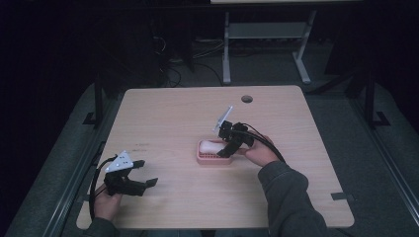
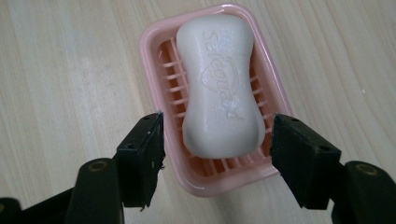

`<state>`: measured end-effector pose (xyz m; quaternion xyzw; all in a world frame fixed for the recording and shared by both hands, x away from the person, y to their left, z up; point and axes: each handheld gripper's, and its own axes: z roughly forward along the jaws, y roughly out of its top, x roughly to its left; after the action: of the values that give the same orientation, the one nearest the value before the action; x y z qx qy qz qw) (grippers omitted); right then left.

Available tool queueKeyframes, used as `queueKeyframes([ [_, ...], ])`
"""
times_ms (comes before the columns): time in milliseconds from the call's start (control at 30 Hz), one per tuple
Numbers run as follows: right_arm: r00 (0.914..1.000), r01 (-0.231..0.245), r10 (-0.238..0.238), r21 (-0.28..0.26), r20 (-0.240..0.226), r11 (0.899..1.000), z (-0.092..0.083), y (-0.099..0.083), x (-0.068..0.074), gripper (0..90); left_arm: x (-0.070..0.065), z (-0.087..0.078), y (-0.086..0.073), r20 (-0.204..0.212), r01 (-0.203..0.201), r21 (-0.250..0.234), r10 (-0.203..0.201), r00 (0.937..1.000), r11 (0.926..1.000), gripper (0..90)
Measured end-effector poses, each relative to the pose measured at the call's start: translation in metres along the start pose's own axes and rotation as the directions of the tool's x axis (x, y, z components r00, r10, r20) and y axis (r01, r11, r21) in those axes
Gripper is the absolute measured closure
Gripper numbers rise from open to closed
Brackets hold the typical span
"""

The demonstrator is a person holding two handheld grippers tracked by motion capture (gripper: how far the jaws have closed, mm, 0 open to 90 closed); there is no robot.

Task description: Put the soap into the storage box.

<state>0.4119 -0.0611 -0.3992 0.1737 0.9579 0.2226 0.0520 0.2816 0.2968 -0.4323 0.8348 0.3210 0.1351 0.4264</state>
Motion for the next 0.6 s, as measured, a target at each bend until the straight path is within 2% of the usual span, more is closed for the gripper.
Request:
queueKeyframes([
  [467, 0.9998, 0.017, -0.017, -0.018, 0.01, 1.0, -0.01, -0.005, 0.007, 33.8, 0.0, 0.0, 0.0, -0.001, 0.0, 0.001, 0.0, 1.0, 1.0, 14.0],
  [600, 0.9999, 0.008, -0.008, -0.026, 0.008, 1.0, -0.012, -0.01, 0.007, 33.8, 0.0, 0.0, 0.0, -0.001, 0.0, 0.002, 0.0, 1.0, 1.0, 14.0],
])
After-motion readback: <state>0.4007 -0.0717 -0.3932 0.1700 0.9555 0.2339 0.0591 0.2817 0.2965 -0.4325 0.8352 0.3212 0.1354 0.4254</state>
